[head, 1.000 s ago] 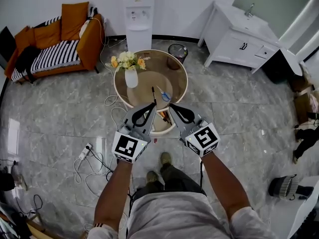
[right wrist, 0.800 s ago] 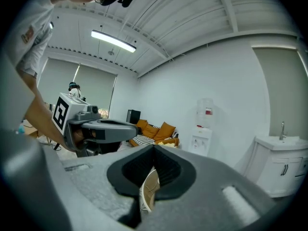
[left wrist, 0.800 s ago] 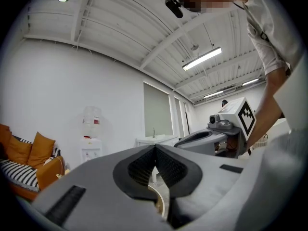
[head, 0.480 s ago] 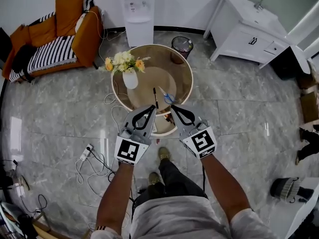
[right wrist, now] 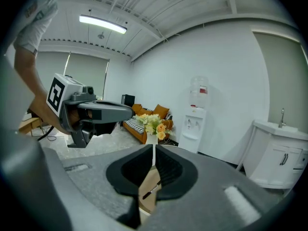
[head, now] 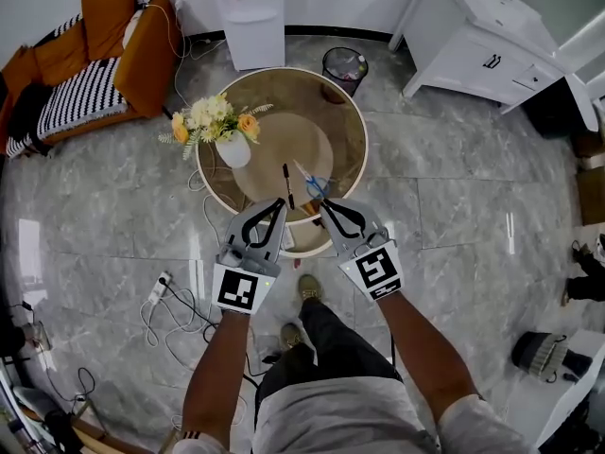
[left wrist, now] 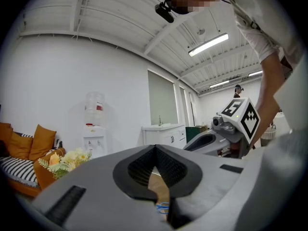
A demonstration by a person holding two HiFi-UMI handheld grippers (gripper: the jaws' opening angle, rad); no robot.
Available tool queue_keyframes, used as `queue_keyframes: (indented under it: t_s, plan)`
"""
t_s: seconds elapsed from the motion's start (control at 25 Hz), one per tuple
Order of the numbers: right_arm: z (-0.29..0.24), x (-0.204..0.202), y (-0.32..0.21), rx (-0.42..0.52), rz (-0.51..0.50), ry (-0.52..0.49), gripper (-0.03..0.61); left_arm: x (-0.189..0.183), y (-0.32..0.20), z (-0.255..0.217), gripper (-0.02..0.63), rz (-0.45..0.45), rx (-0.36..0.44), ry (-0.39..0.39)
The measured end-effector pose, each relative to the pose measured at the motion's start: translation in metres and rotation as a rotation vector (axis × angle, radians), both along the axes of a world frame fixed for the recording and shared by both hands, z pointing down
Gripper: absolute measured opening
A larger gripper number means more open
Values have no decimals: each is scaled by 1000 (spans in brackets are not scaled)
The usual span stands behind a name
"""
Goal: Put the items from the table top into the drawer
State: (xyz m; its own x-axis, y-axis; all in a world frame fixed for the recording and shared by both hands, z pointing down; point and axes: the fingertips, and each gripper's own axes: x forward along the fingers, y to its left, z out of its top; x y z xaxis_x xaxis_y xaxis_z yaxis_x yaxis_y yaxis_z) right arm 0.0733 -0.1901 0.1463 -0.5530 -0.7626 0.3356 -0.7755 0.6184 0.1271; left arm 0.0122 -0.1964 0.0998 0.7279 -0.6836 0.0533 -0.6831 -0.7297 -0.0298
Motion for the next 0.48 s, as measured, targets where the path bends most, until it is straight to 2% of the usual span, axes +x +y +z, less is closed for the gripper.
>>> queue_keyframes:
  t_s: [0.48]
  plan:
    - [119,25,-50,-188,26,69,85,27,-51,74,0,28,-14,-79]
